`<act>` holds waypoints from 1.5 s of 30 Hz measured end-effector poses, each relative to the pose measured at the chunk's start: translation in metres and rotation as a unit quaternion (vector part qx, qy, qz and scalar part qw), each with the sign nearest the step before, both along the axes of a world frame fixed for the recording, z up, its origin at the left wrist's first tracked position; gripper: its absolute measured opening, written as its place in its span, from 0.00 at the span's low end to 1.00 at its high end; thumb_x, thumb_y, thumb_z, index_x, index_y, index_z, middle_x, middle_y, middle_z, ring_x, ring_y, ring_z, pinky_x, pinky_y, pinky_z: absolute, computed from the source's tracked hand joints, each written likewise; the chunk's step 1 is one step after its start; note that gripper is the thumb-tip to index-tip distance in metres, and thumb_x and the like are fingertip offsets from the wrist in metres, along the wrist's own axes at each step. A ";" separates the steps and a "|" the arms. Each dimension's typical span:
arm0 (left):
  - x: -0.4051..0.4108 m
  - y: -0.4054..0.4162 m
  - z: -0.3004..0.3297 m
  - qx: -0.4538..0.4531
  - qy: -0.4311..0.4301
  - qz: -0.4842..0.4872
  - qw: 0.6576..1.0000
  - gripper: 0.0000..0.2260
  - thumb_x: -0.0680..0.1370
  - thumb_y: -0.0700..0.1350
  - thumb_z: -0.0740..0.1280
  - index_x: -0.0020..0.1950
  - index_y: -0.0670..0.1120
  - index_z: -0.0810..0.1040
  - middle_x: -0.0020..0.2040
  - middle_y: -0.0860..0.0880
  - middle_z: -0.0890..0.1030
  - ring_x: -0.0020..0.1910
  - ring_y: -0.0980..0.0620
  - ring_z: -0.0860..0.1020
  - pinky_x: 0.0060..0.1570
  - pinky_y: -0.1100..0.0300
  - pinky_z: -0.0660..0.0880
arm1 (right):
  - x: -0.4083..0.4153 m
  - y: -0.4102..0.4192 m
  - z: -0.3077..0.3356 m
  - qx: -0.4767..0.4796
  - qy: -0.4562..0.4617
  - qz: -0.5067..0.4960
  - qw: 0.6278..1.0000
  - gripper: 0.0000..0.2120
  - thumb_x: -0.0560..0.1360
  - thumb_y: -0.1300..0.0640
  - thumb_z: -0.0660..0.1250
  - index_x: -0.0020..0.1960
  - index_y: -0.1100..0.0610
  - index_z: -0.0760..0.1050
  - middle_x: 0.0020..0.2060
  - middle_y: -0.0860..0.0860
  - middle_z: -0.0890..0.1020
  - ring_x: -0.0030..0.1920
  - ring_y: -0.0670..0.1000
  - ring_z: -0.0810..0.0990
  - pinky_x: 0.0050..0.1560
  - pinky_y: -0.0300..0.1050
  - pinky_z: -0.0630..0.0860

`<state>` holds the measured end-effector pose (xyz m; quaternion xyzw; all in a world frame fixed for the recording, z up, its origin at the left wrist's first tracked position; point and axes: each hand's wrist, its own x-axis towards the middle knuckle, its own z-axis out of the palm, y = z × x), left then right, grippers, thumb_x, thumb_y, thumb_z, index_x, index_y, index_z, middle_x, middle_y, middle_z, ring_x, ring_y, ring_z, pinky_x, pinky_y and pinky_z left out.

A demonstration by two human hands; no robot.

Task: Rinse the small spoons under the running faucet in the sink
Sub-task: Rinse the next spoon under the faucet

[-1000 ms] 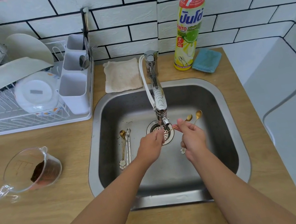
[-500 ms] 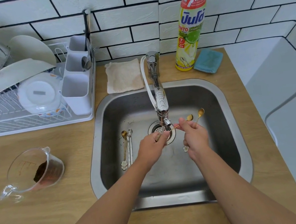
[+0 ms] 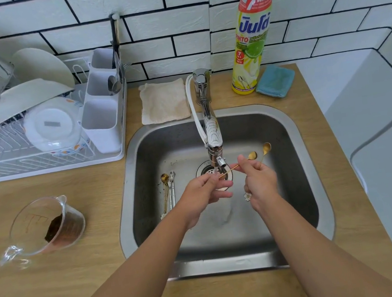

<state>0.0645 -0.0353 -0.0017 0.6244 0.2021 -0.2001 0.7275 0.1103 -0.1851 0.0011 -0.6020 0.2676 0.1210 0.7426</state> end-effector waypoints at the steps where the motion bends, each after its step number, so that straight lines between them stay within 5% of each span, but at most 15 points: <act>1: 0.000 0.002 0.000 -0.017 0.004 -0.009 1.000 0.12 0.86 0.50 0.59 0.61 0.47 0.78 0.53 0.51 0.87 0.48 0.50 0.86 0.49 0.60 0.76 | 0.001 -0.001 0.000 -0.004 0.002 -0.001 1.000 0.12 0.77 0.51 0.75 0.36 0.54 0.83 0.44 0.54 0.89 0.22 0.39 0.72 0.38 0.39 0.65; 6: 0.002 -0.002 -0.004 0.027 0.005 0.110 0.994 0.09 0.80 0.47 0.70 0.51 0.41 0.82 0.38 0.45 0.83 0.26 0.53 0.80 0.34 0.65 0.76 | -0.004 0.007 -0.002 -0.005 -0.001 0.014 1.000 0.11 0.78 0.53 0.74 0.40 0.57 0.83 0.44 0.55 0.89 0.22 0.39 0.73 0.32 0.34 0.69; 9: 0.004 0.001 -0.004 0.018 0.001 0.106 0.994 0.07 0.79 0.47 0.71 0.50 0.43 0.82 0.39 0.47 0.86 0.29 0.53 0.81 0.40 0.62 0.76 | -0.003 0.007 -0.002 -0.013 -0.001 0.010 1.000 0.11 0.78 0.52 0.74 0.40 0.57 0.84 0.43 0.55 0.89 0.22 0.40 0.73 0.35 0.37 0.68; 12: 0.002 0.008 -0.001 -0.056 0.019 0.031 0.998 0.10 0.85 0.47 0.61 0.62 0.45 0.78 0.50 0.50 0.87 0.42 0.50 0.86 0.46 0.59 0.76 | 0.001 0.002 -0.003 -0.011 0.012 0.005 1.000 0.11 0.78 0.51 0.73 0.40 0.56 0.83 0.46 0.54 0.89 0.22 0.41 0.69 0.34 0.38 0.64; 15: 0.004 0.006 0.003 -0.065 0.054 0.066 0.994 0.09 0.86 0.45 0.58 0.61 0.43 0.74 0.35 0.53 0.83 0.29 0.52 0.81 0.38 0.59 0.76 | 0.001 0.001 -0.003 0.051 0.008 0.039 0.998 0.07 0.78 0.56 0.74 0.50 0.60 0.83 0.45 0.54 0.89 0.20 0.42 0.62 0.23 0.37 0.61; 18: 0.006 0.004 0.003 -0.011 0.040 0.079 0.996 0.10 0.86 0.48 0.59 0.53 0.44 0.77 0.26 0.52 0.73 0.23 0.53 0.72 0.32 0.60 0.73 | 0.002 0.003 -0.001 0.059 -0.001 0.048 0.997 0.10 0.77 0.59 0.75 0.55 0.63 0.83 0.38 0.50 0.88 0.19 0.41 0.64 0.20 0.36 0.61; 24: 0.001 -0.005 0.003 0.255 -0.078 -0.043 0.963 0.15 0.83 0.56 0.61 0.39 0.55 0.78 0.26 0.61 0.76 0.27 0.61 0.72 0.32 0.66 0.68 | 0.003 0.005 -0.004 0.024 0.008 0.017 1.000 0.07 0.77 0.55 0.76 0.49 0.59 0.83 0.38 0.49 0.88 0.19 0.42 0.61 0.19 0.37 0.61; 29: 0.003 -0.007 0.004 0.252 -0.049 0.044 0.965 0.25 0.77 0.64 0.67 0.26 0.51 0.73 0.24 0.55 0.71 0.25 0.55 0.66 0.28 0.61 0.63 | 0.002 0.004 -0.006 0.041 0.018 0.037 0.998 0.05 0.76 0.56 0.76 0.46 0.58 0.83 0.34 0.47 0.87 0.20 0.43 0.61 0.20 0.37 0.60; 31: 0.001 -0.009 0.003 0.192 -0.032 0.034 0.980 0.22 0.80 0.62 0.65 0.29 0.52 0.78 0.25 0.55 0.73 0.24 0.55 0.67 0.25 0.64 0.64 | 0.003 0.003 -0.008 0.041 0.014 0.036 0.998 0.08 0.77 0.56 0.75 0.50 0.61 0.83 0.36 0.48 0.87 0.20 0.43 0.59 0.20 0.37 0.59; 35: -0.002 -0.005 -0.001 0.057 -0.039 -0.013 0.998 0.11 0.86 0.48 0.59 0.54 0.48 0.80 0.39 0.54 0.82 0.25 0.56 0.71 0.28 0.67 0.68 | 0.003 0.000 -0.011 0.030 0.015 0.026 0.999 0.10 0.77 0.55 0.75 0.53 0.61 0.83 0.42 0.50 0.89 0.20 0.43 0.57 0.19 0.37 0.59; 37: -0.002 -0.001 0.001 0.072 -0.044 -0.011 0.996 0.10 0.85 0.49 0.62 0.50 0.47 0.80 0.39 0.51 0.82 0.25 0.55 0.71 0.27 0.66 0.69 | 0.002 -0.001 -0.012 0.034 0.019 0.033 0.999 0.08 0.77 0.55 0.76 0.51 0.60 0.83 0.35 0.48 0.87 0.20 0.43 0.58 0.19 0.37 0.59; 41: 0.002 -0.001 0.005 0.154 -0.019 0.050 0.987 0.19 0.80 0.57 0.69 0.36 0.45 0.76 0.23 0.53 0.72 0.21 0.57 0.66 0.23 0.67 0.64 | -0.004 0.008 -0.010 0.046 0.016 0.074 0.996 0.05 0.76 0.56 0.76 0.43 0.55 0.84 0.31 0.47 0.84 0.20 0.43 0.61 0.19 0.37 0.60; 45: 0.001 -0.001 0.007 0.071 -0.029 -0.042 0.996 0.12 0.85 0.49 0.61 0.48 0.46 0.80 0.32 0.55 0.77 0.28 0.57 0.70 0.29 0.67 0.67 | 0.001 0.008 -0.007 0.062 0.007 0.038 0.997 0.04 0.77 0.57 0.75 0.45 0.56 0.83 0.35 0.48 0.87 0.19 0.42 0.60 0.19 0.36 0.59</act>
